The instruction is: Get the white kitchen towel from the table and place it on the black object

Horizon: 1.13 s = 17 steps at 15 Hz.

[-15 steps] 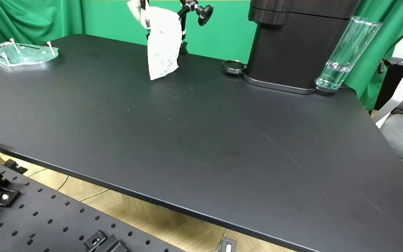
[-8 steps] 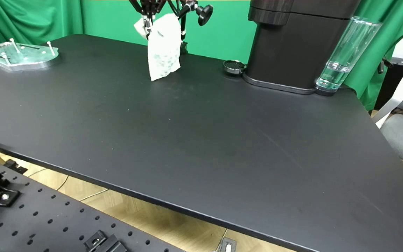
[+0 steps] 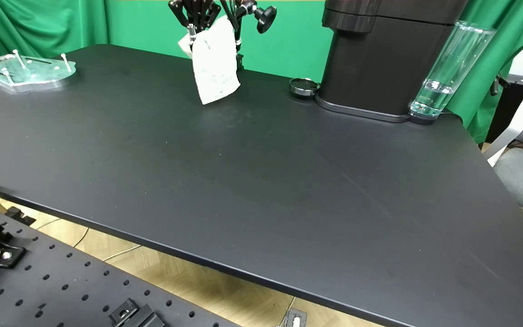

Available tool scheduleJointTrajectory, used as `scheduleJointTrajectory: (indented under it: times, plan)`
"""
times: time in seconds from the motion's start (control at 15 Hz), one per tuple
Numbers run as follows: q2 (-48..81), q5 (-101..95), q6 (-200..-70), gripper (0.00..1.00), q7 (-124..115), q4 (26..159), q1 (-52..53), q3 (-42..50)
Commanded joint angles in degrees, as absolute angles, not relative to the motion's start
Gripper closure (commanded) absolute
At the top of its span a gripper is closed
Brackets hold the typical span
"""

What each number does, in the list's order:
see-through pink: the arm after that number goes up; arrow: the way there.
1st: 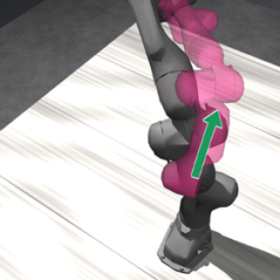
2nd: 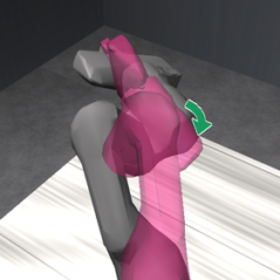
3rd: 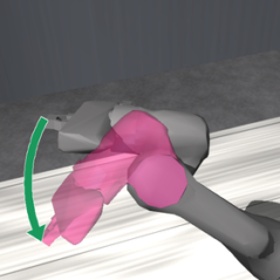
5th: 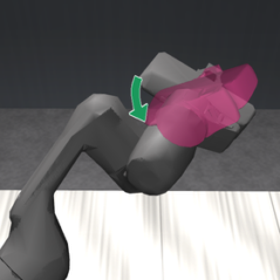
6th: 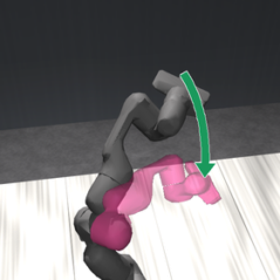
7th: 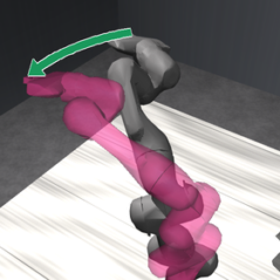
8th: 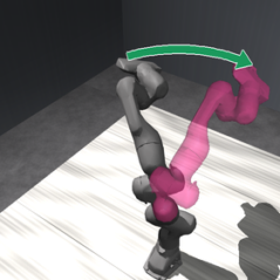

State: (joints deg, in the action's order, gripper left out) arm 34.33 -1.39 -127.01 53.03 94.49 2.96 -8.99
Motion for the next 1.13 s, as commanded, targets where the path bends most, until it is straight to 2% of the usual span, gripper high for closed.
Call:
scheduleJointTrajectory:
  times: [0.0,0.6,0.87,1.07]
  plan:
    - [35.20,-3.39,-124.51,0.64,50.85,90.97,3.89,-8.66]
    - [33.82,-10.20,-125.10,0.02,48.69,88.43,7.89,-7.78]
    - [33.72,-13.12,-120.18,0.00,44.18,87.09,9.75,-7.08]
    - [35.04,-10.04,-106.73,0.00,45.95,84.61,8.80,-8.91]
